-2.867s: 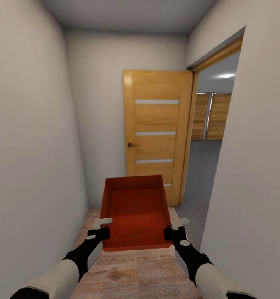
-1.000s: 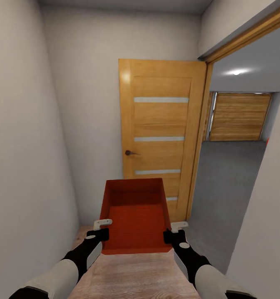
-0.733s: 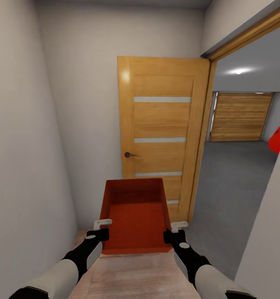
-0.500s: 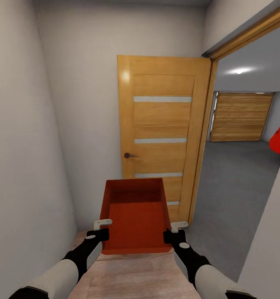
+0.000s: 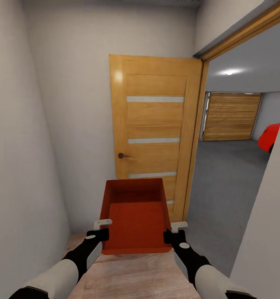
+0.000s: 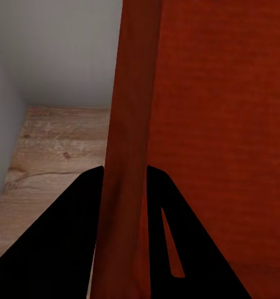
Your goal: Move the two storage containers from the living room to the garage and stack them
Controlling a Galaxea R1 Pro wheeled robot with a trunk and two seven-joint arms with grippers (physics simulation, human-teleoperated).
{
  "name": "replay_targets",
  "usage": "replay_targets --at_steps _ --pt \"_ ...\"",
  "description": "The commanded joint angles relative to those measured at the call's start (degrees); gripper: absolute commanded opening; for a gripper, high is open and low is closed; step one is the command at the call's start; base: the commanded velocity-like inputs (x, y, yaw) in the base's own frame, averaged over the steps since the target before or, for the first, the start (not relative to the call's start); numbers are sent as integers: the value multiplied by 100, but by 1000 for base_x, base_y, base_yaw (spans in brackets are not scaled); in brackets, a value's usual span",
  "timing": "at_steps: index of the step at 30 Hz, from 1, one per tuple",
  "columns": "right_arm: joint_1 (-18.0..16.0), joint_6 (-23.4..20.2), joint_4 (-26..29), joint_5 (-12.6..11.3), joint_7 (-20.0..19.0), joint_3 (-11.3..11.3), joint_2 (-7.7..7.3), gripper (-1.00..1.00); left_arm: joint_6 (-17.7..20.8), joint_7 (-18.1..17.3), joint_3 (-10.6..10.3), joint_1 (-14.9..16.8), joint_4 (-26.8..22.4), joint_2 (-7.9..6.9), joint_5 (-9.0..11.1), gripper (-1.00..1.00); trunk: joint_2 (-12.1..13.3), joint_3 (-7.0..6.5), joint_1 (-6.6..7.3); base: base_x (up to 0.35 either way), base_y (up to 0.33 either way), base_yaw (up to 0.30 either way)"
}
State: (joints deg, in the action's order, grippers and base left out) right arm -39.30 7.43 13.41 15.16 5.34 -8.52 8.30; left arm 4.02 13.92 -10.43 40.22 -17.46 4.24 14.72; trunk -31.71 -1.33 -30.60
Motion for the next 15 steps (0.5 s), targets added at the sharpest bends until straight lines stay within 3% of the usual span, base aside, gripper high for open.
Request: replay_targets --at_steps 1,15 --pt "1 22 -31 40 -94 -133 91 -100 -261 84 156 3 -29 -2 -13 -100 -4 2 -2 0 0 -271" --pt "1 22 -77 40 -94 -133 110 -100 -261 88 153 3 -29 -2 -13 -100 -4 2 -2 0 0 -284"
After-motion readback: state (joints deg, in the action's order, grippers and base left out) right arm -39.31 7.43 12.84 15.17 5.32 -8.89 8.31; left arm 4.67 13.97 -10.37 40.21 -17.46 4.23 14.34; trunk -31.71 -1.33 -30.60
